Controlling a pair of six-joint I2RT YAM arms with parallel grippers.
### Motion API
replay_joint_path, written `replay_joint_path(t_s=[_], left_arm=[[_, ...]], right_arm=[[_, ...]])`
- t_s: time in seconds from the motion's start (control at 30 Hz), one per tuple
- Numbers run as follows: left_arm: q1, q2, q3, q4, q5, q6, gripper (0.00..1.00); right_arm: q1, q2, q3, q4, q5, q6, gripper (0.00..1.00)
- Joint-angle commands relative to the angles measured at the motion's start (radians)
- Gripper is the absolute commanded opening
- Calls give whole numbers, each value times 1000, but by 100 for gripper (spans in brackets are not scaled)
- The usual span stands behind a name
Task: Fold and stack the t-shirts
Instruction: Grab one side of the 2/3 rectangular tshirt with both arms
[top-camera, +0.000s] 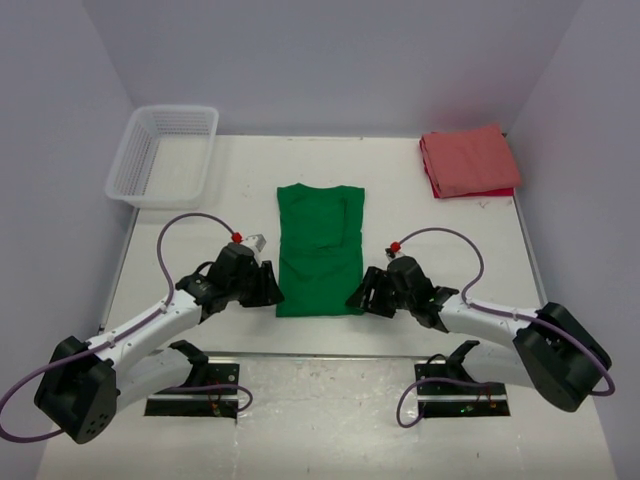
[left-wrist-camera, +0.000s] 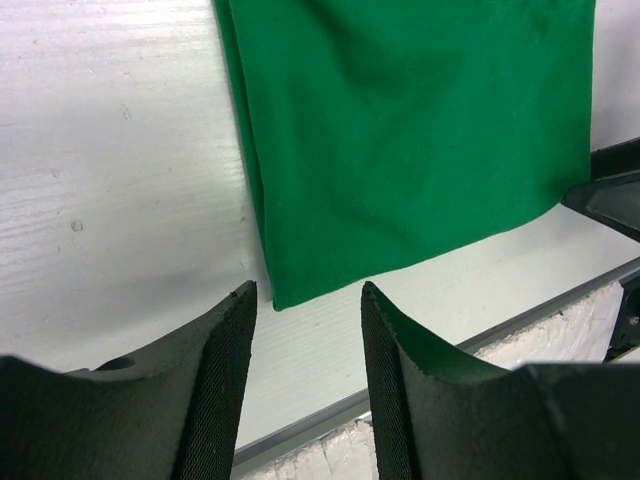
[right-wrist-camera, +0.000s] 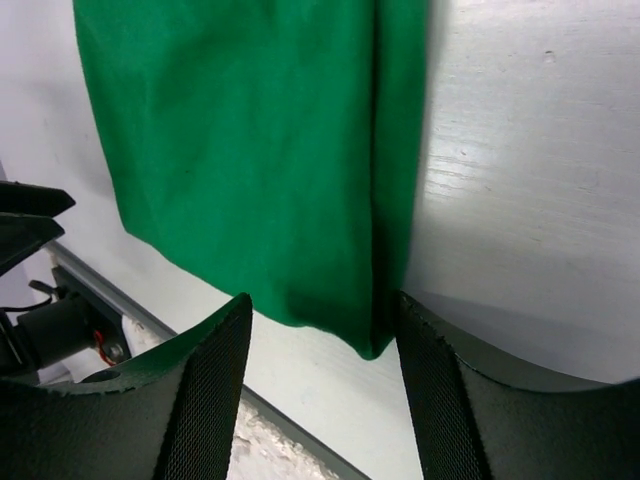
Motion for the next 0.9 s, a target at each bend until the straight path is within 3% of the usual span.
replay_joint_path(t_s=[0.0, 0.2, 0.3, 0.4, 0.5, 0.63, 0.73, 0.87], left_arm=[[0, -19, 31, -20, -8, 20, 48], [0, -20, 28, -26, -11, 20, 48], [0, -11, 32, -41, -23, 18, 48], [0, 3, 43, -84, -54, 6, 48], [0, 21, 57, -112, -98, 0, 48], [0, 40, 68, -150, -118, -28, 48], [0, 40, 58, -135, -102, -33, 49], [1, 47, -4, -22, 76, -46, 51]], right_arm=[[-5, 55, -52, -1, 0, 19, 60], [-1, 61, -69, 23, -5, 39, 53], [0, 43, -67, 3, 11, 42, 43], [3, 32, -69, -8, 26, 51, 24], [3, 56, -67, -13, 37, 49, 11], [5, 81, -55, -10, 26, 46, 0], [8, 78, -43, -26, 40, 37, 0], [8, 87, -18, -62, 60, 20, 0]])
